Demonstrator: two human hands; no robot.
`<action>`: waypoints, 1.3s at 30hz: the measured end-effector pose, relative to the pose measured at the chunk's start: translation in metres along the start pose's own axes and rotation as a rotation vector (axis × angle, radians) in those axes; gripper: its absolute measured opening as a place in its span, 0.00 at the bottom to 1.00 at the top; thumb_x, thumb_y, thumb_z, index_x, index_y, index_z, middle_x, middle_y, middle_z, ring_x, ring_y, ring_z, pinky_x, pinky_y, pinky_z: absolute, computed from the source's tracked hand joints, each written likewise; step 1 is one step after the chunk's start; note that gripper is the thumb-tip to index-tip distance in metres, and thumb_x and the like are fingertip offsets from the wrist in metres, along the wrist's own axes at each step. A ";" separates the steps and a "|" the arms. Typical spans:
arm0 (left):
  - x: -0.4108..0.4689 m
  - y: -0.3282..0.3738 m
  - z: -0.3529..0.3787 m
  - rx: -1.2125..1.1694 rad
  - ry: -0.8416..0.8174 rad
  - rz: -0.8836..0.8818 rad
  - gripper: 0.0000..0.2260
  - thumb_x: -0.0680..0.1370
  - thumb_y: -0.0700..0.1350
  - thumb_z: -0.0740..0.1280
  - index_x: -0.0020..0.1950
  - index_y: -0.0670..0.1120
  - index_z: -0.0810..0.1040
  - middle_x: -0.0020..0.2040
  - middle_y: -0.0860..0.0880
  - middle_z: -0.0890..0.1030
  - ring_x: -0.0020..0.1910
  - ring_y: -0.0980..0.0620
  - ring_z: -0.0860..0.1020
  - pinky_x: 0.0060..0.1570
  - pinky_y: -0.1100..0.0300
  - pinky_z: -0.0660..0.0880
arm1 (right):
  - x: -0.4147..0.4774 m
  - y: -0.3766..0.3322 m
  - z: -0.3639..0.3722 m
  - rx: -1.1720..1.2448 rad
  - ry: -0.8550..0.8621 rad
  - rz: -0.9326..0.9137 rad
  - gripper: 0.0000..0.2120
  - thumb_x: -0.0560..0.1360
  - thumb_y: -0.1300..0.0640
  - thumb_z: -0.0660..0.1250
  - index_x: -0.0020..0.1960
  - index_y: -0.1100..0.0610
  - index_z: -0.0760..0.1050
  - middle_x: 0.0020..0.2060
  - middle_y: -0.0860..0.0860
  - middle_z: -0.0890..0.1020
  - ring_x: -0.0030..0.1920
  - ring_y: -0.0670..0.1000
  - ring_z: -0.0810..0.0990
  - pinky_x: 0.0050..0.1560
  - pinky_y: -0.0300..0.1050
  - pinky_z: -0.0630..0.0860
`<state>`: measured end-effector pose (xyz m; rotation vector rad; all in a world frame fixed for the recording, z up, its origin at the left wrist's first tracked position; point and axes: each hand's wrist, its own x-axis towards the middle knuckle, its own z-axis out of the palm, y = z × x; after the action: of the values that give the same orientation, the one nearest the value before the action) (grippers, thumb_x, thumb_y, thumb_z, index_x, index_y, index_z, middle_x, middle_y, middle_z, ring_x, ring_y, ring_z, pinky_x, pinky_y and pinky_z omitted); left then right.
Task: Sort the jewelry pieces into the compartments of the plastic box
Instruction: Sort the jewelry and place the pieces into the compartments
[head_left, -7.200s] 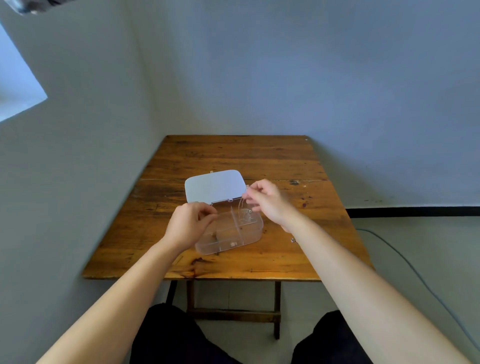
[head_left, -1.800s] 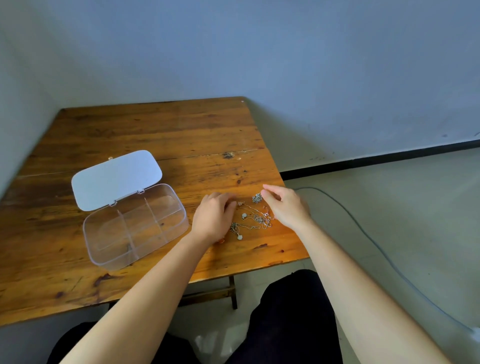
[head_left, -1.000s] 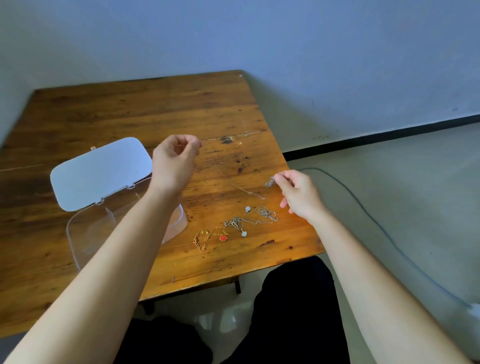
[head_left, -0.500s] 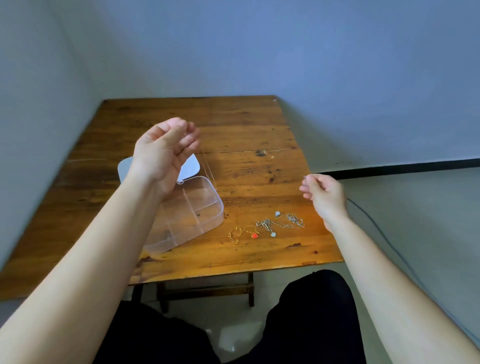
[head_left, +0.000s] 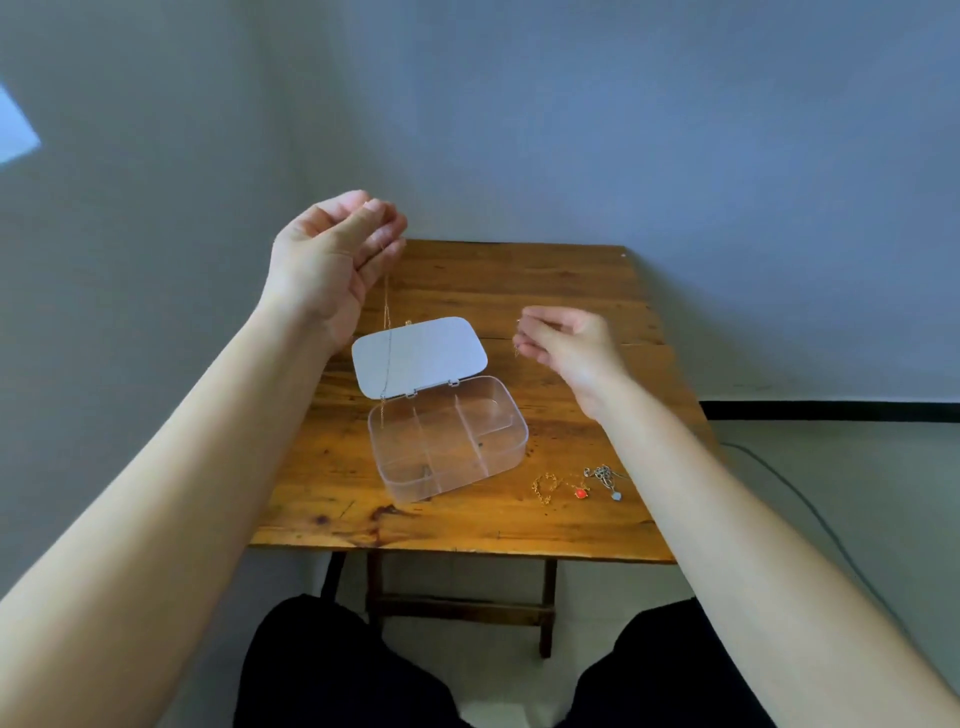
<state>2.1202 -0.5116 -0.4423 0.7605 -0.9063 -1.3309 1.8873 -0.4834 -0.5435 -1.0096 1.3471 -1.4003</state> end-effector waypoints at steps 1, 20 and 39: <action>-0.001 0.001 -0.002 0.005 0.011 0.002 0.04 0.78 0.36 0.69 0.51 0.42 0.77 0.43 0.44 0.85 0.49 0.46 0.85 0.55 0.52 0.81 | 0.000 0.003 0.009 -0.015 -0.022 0.029 0.04 0.77 0.62 0.72 0.49 0.54 0.82 0.48 0.56 0.86 0.45 0.51 0.87 0.50 0.43 0.83; -0.011 0.003 -0.020 0.054 0.065 -0.020 0.04 0.78 0.37 0.69 0.52 0.41 0.78 0.47 0.43 0.84 0.49 0.46 0.85 0.54 0.53 0.81 | -0.013 0.078 0.074 -0.567 -0.253 0.151 0.18 0.75 0.62 0.67 0.64 0.56 0.80 0.57 0.54 0.84 0.54 0.53 0.84 0.56 0.51 0.82; -0.039 -0.118 -0.087 1.442 -0.034 0.052 0.06 0.77 0.41 0.71 0.52 0.45 0.85 0.49 0.49 0.85 0.46 0.52 0.80 0.45 0.58 0.76 | -0.013 0.081 0.065 -0.506 -0.241 0.156 0.18 0.79 0.66 0.63 0.67 0.57 0.77 0.62 0.55 0.82 0.59 0.54 0.82 0.63 0.53 0.78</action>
<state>2.1415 -0.4888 -0.5905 1.7489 -1.8899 -0.4466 1.9593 -0.4849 -0.6199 -1.3190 1.5927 -0.8038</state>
